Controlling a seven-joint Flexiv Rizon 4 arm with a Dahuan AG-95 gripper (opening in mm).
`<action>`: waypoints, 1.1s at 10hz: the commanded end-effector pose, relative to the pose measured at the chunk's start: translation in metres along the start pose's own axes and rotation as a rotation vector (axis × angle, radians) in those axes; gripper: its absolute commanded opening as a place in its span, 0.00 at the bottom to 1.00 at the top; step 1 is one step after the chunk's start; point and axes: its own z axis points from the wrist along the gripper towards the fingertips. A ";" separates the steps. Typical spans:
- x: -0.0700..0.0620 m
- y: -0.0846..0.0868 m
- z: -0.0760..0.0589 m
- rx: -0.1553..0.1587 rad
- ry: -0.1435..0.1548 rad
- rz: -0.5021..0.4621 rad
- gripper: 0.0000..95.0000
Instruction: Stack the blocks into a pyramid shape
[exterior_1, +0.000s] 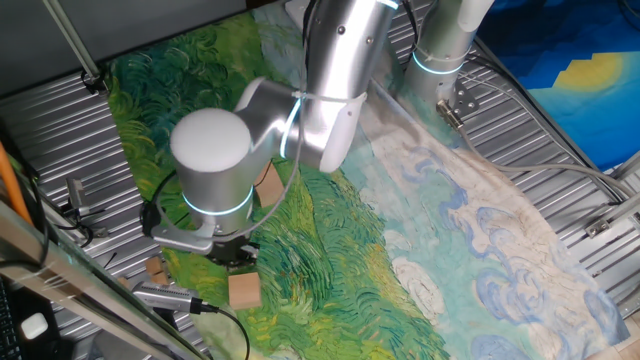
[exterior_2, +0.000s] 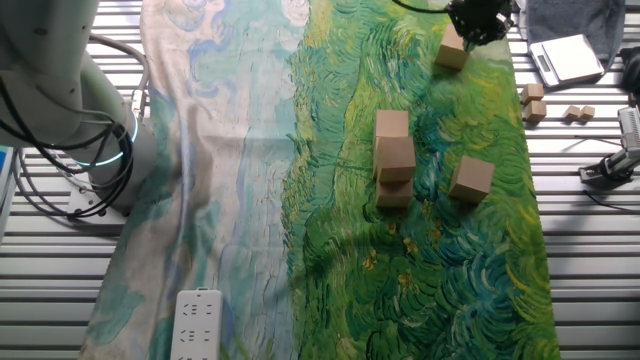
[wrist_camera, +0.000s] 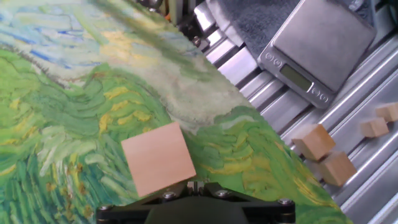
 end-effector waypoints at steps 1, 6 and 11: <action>0.002 0.001 0.000 -0.005 -0.032 -0.017 0.60; 0.002 0.001 0.000 -0.053 -0.123 0.005 1.00; 0.002 0.001 0.002 -0.100 -0.213 0.061 1.00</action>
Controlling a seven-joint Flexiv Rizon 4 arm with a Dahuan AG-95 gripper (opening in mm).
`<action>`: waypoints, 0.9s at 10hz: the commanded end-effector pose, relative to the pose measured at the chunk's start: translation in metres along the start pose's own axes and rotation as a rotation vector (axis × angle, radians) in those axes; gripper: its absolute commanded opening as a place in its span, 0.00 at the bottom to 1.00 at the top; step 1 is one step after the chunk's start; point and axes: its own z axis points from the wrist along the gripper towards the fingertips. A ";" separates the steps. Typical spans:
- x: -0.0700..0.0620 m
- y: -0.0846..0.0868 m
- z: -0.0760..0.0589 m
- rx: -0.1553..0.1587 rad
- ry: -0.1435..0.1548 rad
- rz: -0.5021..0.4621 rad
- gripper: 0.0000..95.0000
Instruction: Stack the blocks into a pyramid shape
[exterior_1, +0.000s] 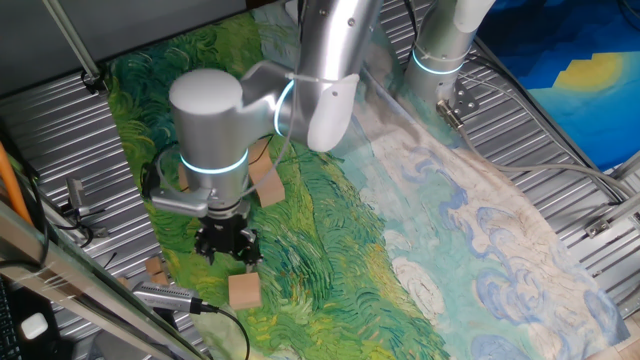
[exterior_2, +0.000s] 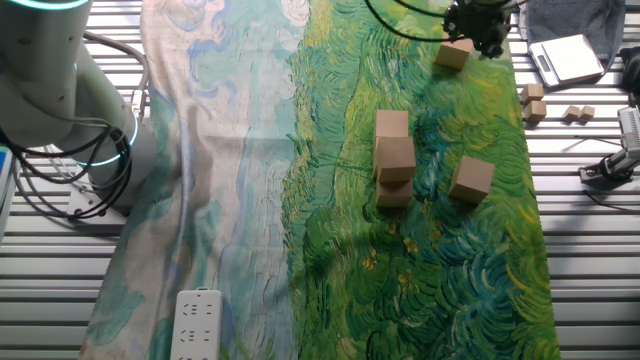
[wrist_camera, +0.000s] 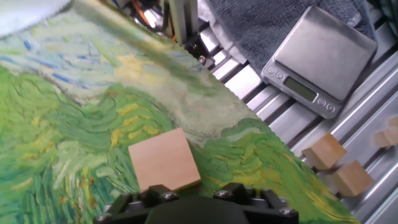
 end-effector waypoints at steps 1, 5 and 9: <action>0.000 0.000 0.001 -0.001 -0.024 0.009 1.00; 0.000 0.000 0.002 0.019 -0.011 -0.050 1.00; 0.001 0.000 0.002 0.022 -0.004 -0.043 0.80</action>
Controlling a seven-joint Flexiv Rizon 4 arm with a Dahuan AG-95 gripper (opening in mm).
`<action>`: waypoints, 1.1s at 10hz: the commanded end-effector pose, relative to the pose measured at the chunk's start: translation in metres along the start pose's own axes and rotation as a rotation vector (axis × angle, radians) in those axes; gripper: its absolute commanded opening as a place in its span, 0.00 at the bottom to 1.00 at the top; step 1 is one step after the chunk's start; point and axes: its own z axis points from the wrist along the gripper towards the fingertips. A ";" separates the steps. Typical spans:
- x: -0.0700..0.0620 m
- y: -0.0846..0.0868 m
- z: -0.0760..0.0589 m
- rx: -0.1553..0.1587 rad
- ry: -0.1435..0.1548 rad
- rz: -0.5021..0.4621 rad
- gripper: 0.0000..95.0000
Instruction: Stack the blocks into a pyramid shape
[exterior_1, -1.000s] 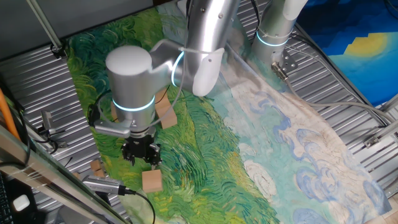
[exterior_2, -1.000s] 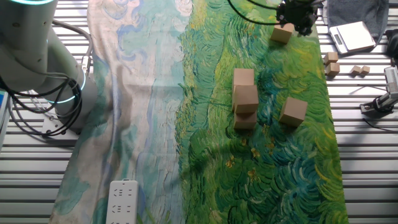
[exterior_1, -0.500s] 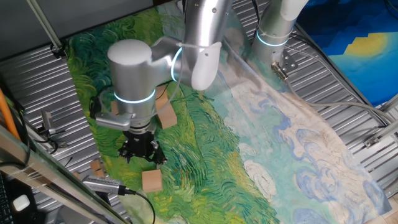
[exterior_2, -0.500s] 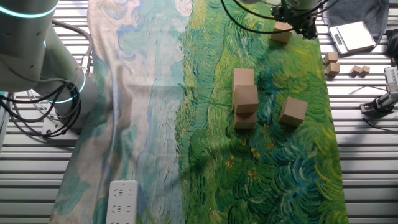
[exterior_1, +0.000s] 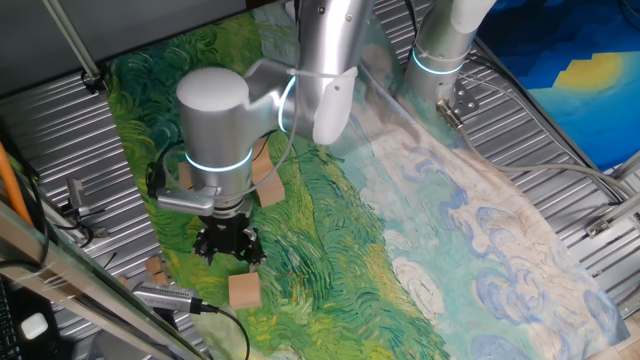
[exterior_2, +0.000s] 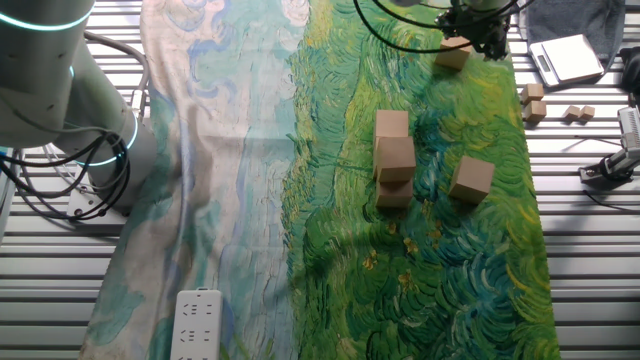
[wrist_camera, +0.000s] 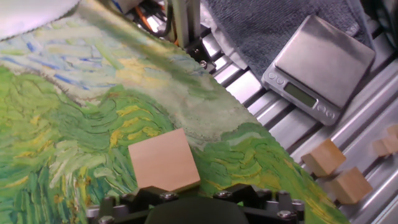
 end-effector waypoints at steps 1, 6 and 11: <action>0.001 0.000 0.000 -0.001 -0.016 0.007 0.80; 0.001 0.000 0.000 0.019 0.012 -0.041 0.80; 0.001 0.000 0.000 0.007 -0.007 -0.041 0.80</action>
